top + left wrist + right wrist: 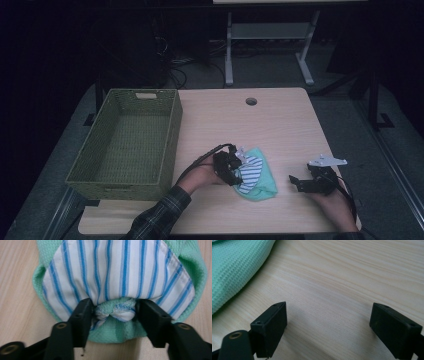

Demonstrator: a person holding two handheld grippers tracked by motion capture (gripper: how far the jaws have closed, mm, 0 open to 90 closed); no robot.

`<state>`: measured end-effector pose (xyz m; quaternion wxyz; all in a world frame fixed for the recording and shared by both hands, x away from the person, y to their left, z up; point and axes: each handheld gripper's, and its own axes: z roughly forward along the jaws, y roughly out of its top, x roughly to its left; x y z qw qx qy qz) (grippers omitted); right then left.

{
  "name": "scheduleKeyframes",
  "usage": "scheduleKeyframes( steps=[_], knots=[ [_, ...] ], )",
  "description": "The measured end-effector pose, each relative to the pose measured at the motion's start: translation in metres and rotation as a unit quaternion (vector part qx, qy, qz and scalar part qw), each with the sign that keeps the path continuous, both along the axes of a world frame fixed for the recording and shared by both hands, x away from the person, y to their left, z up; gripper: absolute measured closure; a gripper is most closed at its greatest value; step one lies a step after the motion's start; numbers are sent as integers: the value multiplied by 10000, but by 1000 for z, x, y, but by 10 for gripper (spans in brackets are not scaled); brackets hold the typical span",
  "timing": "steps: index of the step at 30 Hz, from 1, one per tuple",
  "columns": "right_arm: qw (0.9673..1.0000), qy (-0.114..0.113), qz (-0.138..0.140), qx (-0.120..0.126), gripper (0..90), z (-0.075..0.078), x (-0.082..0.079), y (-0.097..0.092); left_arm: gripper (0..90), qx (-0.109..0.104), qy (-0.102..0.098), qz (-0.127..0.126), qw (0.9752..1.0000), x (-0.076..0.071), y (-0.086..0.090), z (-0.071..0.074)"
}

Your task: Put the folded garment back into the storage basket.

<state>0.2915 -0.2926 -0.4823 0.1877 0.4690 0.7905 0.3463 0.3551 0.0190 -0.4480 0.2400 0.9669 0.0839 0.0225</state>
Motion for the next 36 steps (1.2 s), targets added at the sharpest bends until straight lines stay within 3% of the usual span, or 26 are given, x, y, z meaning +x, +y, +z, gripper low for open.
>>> scheduleKeyframes(
  steps=[6, 13, 25, 36],
  knots=[
    [10000, -1, -1, 0, 142, 0, 0, 0, 653, -25, -33, 42, 10000, 2, 3, 1],
    [10000, 0, -2, -1, 143, 0, 0, 0, 776, -99, 47, 133, 9999, 4, 5, 1],
    [10000, 1, 0, 0, 142, 0, 0, 0, 797, -324, 294, 241, 9988, 7, 10, 3],
    [10000, 0, -3, 2, 142, 0, 0, 0, 800, -676, 431, 272, 9964, 9, 19, 26]
  ],
)
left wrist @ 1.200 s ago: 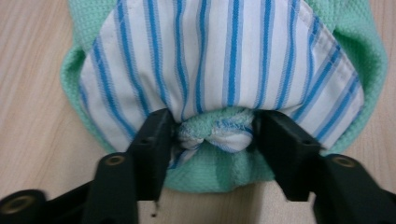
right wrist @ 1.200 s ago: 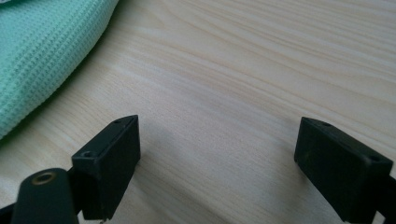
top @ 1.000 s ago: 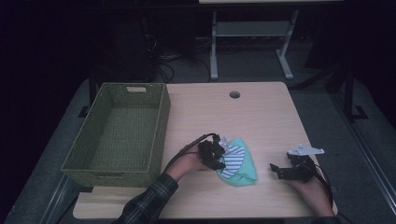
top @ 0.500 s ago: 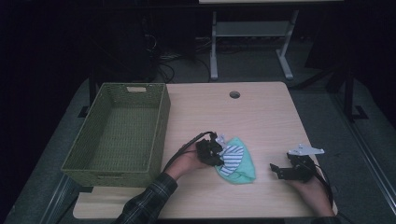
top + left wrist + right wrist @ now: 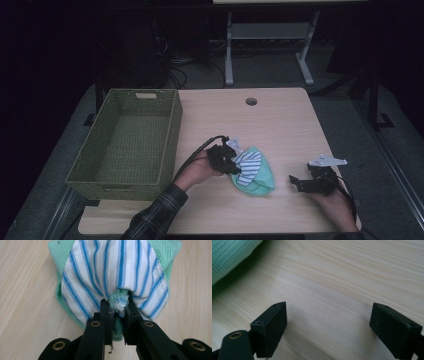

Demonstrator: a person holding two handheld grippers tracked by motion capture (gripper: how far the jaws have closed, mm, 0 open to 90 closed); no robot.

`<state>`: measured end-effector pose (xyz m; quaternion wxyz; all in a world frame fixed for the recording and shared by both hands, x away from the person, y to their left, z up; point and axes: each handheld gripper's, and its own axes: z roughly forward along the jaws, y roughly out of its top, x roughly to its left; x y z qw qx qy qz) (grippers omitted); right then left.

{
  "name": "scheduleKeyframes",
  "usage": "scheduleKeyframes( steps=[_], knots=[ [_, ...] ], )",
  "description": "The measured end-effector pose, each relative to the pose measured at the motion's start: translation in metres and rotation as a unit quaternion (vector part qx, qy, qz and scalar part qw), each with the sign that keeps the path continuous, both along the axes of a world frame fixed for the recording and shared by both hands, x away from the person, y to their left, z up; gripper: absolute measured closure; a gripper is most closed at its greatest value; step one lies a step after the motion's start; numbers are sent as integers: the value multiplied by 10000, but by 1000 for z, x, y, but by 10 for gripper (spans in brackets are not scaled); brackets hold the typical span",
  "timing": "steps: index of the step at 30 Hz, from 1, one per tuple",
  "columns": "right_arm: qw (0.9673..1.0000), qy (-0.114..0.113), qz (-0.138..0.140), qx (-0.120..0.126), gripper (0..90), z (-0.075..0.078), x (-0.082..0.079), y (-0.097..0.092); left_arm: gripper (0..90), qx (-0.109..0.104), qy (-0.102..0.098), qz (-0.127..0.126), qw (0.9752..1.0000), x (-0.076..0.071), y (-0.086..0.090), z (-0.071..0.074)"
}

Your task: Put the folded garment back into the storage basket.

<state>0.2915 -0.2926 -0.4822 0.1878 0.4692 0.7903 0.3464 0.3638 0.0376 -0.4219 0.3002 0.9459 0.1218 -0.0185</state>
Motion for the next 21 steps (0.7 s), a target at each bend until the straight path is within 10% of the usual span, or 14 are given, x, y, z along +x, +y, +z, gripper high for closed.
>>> scheduleKeyframes(
  steps=[21],
  knots=[
    [10000, -2, 1, -1, 142, 0, 0, 0, 799, -250, -167, 241, 9993, 4, 22, 66]
  ],
)
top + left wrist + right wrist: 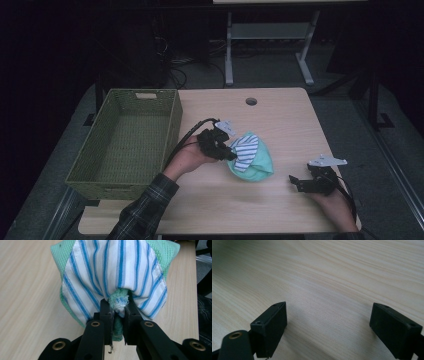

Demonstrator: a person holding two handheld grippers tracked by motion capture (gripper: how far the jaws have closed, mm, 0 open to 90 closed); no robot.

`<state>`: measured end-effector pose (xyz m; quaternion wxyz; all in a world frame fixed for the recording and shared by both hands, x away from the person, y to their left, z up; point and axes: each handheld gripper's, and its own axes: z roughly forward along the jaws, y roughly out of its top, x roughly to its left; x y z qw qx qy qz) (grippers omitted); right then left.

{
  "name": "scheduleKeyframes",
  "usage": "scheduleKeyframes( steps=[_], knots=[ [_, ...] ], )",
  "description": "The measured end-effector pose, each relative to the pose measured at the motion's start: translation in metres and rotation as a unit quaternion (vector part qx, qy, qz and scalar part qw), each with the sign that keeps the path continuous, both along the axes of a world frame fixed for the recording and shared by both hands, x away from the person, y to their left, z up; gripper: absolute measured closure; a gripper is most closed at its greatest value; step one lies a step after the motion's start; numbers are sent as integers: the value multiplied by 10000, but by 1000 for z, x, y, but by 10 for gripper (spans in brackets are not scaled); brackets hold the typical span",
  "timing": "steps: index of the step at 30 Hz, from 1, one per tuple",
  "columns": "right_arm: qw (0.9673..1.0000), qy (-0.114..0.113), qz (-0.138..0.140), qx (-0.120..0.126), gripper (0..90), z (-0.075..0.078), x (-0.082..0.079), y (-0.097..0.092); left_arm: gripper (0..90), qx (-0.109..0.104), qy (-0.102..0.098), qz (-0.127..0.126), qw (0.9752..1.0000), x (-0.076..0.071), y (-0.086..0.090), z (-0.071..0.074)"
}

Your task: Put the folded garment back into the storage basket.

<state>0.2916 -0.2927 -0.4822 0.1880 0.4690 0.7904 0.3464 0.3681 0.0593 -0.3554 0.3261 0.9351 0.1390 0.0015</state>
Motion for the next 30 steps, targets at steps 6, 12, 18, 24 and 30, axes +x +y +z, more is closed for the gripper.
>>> scheduleKeyframes(
  steps=[6, 12, 18, 24, 30],
  knots=[
    [10000, 1, 0, 1, 142, 0, 0, 0, 799, -60, -77, 117, 9999, 2, 10, 14],
    [10000, 1, 3, -4, 142, 0, 0, 0, 800, -19, -181, 252, 9995, 4, 25, 29],
    [10000, 13, -45, -12, 123, 0, 0, 0, 799, 51, -287, 367, 9989, 6, 44, 41],
    [9998, 109, -169, -80, 26, -1, 3, 0, 799, 87, -337, 642, 9973, 8, 67, 51],
    [9996, 142, -218, -94, 13, -1, 3, 1, 799, 104, -391, 862, 9955, 10, 85, 60]
  ],
)
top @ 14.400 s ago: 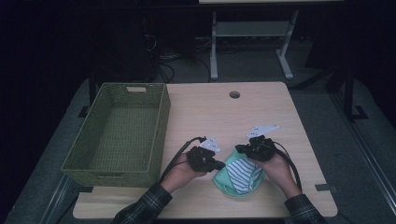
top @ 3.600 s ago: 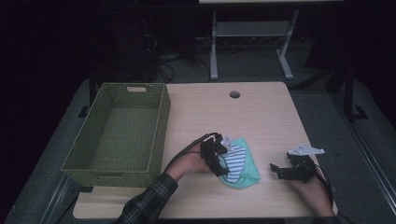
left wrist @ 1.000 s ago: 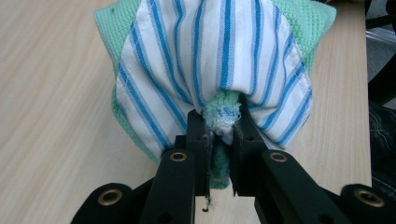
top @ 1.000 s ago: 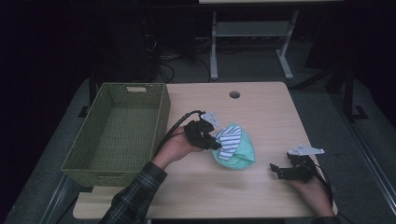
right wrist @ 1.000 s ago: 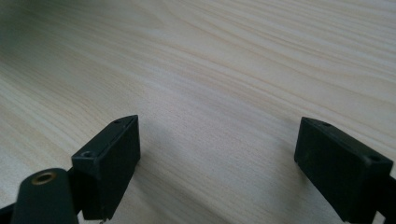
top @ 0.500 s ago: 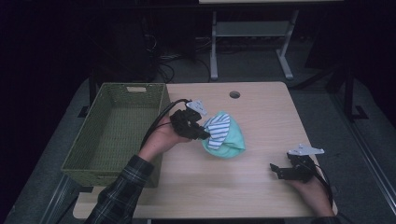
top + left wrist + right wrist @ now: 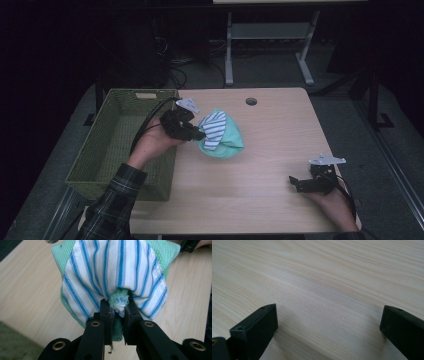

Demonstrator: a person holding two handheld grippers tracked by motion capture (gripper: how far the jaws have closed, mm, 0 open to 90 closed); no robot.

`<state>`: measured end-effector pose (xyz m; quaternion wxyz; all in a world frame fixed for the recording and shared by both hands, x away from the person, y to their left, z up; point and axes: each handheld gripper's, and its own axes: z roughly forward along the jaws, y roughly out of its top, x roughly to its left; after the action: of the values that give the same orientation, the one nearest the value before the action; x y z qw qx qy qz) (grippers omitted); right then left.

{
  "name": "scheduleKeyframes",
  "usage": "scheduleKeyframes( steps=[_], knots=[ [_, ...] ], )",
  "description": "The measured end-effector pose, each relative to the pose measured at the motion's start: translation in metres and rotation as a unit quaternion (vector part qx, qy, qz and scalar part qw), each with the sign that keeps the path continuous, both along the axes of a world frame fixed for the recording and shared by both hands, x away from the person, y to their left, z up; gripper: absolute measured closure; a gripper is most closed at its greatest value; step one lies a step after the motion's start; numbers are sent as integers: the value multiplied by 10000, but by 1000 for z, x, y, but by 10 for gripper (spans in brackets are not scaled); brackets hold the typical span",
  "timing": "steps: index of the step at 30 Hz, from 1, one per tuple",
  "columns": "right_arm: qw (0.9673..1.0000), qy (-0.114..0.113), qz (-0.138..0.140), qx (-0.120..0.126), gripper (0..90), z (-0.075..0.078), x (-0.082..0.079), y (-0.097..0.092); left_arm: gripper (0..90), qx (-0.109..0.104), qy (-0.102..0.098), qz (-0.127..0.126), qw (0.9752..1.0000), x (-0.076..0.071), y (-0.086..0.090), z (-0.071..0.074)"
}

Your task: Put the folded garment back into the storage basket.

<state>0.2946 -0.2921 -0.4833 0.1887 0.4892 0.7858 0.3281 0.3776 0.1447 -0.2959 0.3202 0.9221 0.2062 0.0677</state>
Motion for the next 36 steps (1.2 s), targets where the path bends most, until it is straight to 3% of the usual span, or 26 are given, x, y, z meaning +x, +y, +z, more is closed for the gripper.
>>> scheduleKeyframes(
  steps=[10, 21, 24, 28, 32, 33, 34, 35, 36],
  knots=[
    [10000, 5, 33, 14, 13, 0, 0, 0, 800, -39, -180, 452, 9988, -2, 40, 18],
    [10000, 5, 48, 14, 13, 0, 0, 0, 800, -29, -281, 1057, 9940, -4, 85, 23],
    [10000, 2, 49, 14, 13, 0, 0, 0, 800, -79, -308, 1325, 9907, -6, 104, 24],
    [10000, 3, 46, 17, 13, 0, 0, 0, 799, -69, -349, 1482, 9883, -7, 117, 24],
    [10000, 4, 43, 19, 13, 0, 0, 0, 800, -103, -353, 1712, 9845, -10, 133, 19],
    [10000, 4, 44, 18, 13, 0, 0, 0, 800, -135, -325, 1858, 9820, -11, 140, 14],
    [10000, 4, 44, 18, 13, 0, 0, 0, 799, -135, -325, 1858, 9820, -11, 140, 14],
    [10000, 5, 44, 18, 13, 0, 0, 0, 800, -121, -298, 1976, 9798, -12, 148, 10],
    [10000, 5, 44, 18, 13, 0, 0, 0, 800, -121, -298, 1976, 9798, -12, 148, 10]
  ],
)
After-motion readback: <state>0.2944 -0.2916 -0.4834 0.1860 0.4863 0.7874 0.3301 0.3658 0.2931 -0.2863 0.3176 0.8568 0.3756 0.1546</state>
